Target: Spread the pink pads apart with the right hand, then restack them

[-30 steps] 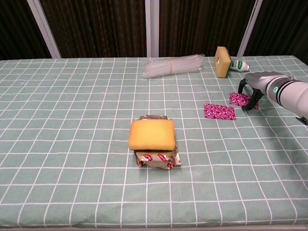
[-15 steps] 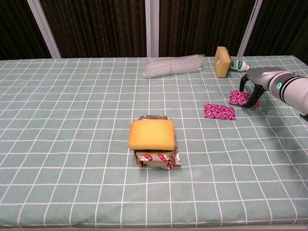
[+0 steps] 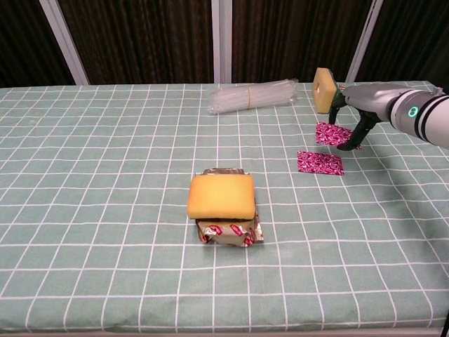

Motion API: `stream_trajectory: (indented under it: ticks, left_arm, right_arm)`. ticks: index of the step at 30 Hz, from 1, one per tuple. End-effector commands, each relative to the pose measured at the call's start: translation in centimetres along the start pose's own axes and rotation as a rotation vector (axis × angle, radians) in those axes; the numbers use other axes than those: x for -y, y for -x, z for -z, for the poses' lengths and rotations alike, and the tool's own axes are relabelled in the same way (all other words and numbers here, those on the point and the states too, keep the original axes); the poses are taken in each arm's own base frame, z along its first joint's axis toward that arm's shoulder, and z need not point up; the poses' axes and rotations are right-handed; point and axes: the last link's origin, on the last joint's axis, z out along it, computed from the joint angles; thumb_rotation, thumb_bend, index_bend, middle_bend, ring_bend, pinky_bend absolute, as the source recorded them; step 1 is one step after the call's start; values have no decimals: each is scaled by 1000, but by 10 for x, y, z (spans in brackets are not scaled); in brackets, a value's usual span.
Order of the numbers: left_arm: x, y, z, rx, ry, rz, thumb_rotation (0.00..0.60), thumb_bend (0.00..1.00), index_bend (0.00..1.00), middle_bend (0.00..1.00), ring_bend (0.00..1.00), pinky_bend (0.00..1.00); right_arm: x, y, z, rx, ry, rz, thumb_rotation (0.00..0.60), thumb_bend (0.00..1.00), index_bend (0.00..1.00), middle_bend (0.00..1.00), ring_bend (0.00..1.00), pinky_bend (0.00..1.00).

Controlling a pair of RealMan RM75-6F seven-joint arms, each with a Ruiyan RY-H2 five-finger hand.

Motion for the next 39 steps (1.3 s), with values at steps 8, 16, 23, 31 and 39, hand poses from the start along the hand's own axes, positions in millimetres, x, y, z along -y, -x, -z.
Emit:
stream_trajectory:
  ticks: [8,16,23,31,39]
  left_arm:
    - [1,0,1,2,-6,1,600,204,219,88,93,127]
    - [2,1,1,7,-11,0,600,204,219,88,93,127]
    - [2,1,1,6,-8,0,600,204,219,88,92,127]
    - [3,2,2,8,-11,3,600,204,219,88,92,127]
    - [2,1,0,8,-8,2,600,204,219,88,92,127]
  right_arm:
    - [25,17,-2,29,-71,57,527,157,338,81,0,0]
    - [31,28,-10,49,-78,73,528,156,333,80,0,0]
    - [29,30,-9,48,-68,68,526,157,324,79,0,0]
    - [27,33,-7,56,-64,67,521,159,321,77,0,0]
    - [23,35,-7,59,-55,67,524,157,302,77,0,0]
